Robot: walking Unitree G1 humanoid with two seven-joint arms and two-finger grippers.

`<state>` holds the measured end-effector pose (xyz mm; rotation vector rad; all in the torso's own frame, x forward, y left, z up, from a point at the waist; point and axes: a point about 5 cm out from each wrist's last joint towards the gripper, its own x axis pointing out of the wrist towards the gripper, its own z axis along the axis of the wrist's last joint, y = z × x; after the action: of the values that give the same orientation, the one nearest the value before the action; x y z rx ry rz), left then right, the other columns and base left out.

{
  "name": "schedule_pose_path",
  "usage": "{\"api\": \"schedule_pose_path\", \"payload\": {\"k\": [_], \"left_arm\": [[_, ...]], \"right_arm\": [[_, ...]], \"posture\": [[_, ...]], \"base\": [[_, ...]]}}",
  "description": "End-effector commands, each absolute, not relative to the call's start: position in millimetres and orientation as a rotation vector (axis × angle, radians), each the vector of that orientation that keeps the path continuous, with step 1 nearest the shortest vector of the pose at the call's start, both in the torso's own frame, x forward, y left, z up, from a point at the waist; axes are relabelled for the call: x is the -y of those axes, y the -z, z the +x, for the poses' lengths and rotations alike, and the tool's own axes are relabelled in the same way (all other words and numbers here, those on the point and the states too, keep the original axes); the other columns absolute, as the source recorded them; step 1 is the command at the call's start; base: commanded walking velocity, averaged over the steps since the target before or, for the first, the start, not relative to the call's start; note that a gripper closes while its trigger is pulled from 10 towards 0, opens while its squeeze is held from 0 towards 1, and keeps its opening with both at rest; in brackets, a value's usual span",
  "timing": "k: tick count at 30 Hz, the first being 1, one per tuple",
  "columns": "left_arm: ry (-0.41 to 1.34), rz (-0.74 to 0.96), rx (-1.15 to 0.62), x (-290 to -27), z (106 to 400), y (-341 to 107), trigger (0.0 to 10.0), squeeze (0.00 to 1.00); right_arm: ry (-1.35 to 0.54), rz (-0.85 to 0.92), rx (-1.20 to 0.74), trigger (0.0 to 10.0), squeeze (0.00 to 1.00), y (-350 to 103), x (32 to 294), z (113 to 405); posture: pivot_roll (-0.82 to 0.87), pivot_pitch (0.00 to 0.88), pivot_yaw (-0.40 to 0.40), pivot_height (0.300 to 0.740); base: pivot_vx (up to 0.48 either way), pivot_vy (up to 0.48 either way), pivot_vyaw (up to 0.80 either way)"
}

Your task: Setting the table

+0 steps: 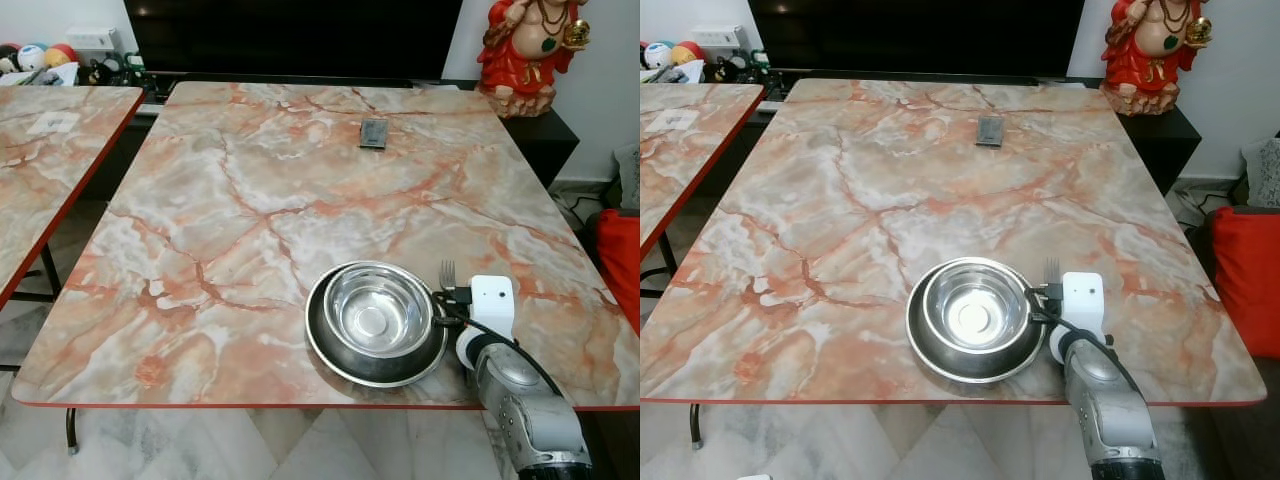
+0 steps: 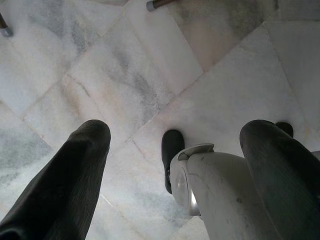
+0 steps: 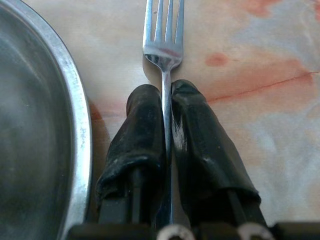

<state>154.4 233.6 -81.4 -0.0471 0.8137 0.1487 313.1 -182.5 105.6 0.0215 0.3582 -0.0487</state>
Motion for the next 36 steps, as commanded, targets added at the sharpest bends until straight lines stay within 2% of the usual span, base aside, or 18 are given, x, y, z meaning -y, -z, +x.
{"api": "schedule_pose_path", "payload": {"k": [1,8,9,11,12,13,14,15,16,17,36], "left_arm": [[-0.155,-0.048,-0.841,-234.1,147.4,84.5,10.0,0.0],[-0.154,-0.048,-0.84,-234.3,147.6,84.4,10.0,0.0],[-0.153,-0.047,-0.84,-234.3,147.6,84.4,10.0,0.0],[-0.153,-0.047,-0.84,-234.2,147.6,84.4,10.0,0.0],[-0.152,-0.048,-0.84,-234.2,147.6,84.4,10.0,0.0],[-0.152,-0.048,-0.84,-234.1,147.6,84.4,10.0,0.0],[-0.152,-0.048,-0.839,-234.1,147.6,84.4,10.0,0.0],[-0.152,-0.049,-0.839,-234.1,147.6,84.4,10.0,0.0],[-0.152,-0.049,-0.839,-234.0,147.5,84.4,10.0,0.0],[-0.152,-0.049,-0.839,-233.9,147.5,84.4,10.0,0.0],[-0.133,-0.033,-0.84,-233.5,148.7,84.0,10.0,0.0]], "right_arm": [[0.062,0.036,-0.375,10.0,0.0,-103.4,184.5,313.3],[0.062,0.037,-0.358,10.0,0.0,-107.1,185.6,314.5],[0.057,0.036,-0.354,10.0,0.09,-107.7,185.2,314.6],[0.053,0.036,-0.352,10.0,0.09,-108.1,185.0,314.7],[0.051,0.035,-0.352,10.0,0.46,-108.3,184.9,314.7],[0.05,0.033,-0.352,10.0,0.5,-108.3,184.8,314.7],[0.05,0.032,-0.353,10.0,0.5,-108.2,184.8,314.7],[0.05,0.028,-0.353,10.0,0.43,-108.2,184.9,314.7],[0.051,0.025,-0.354,10.0,0.04,-108.2,185.1,314.8],[0.052,0.023,-0.354,10.0,0.0,-108.3,185.3,314.8],[0.06,0.047,-0.256,10.0,0.0,-127.7,184.4,319.6]], "posture": [[0.0,0.166,-0.024,0.74],[0.0,0.162,-0.023,0.74],[0.0,0.16,-0.022,0.74],[0.0,0.159,-0.023,0.74],[0.0,0.158,-0.023,0.74],[0.0,0.158,-0.023,0.74],[0.0,0.158,-0.023,0.74],[0.0,0.157,-0.024,0.74],[0.0,0.157,-0.024,0.74],[0.0,0.157,-0.024,0.74],[-0.01,0.16,-0.023,0.74]], "base": [[0.0,0.0,0.0],[0.0,0.0,0.0],[0.0,0.0,0.0],[0.0,0.0,0.0],[0.0,0.0,0.0],[0.0,0.0,0.0],[0.0,0.0,0.0],[0.0,0.0,0.0],[0.0,0.0,0.0],[0.0,0.0,0.0],[0.0,0.0,0.0]]}}
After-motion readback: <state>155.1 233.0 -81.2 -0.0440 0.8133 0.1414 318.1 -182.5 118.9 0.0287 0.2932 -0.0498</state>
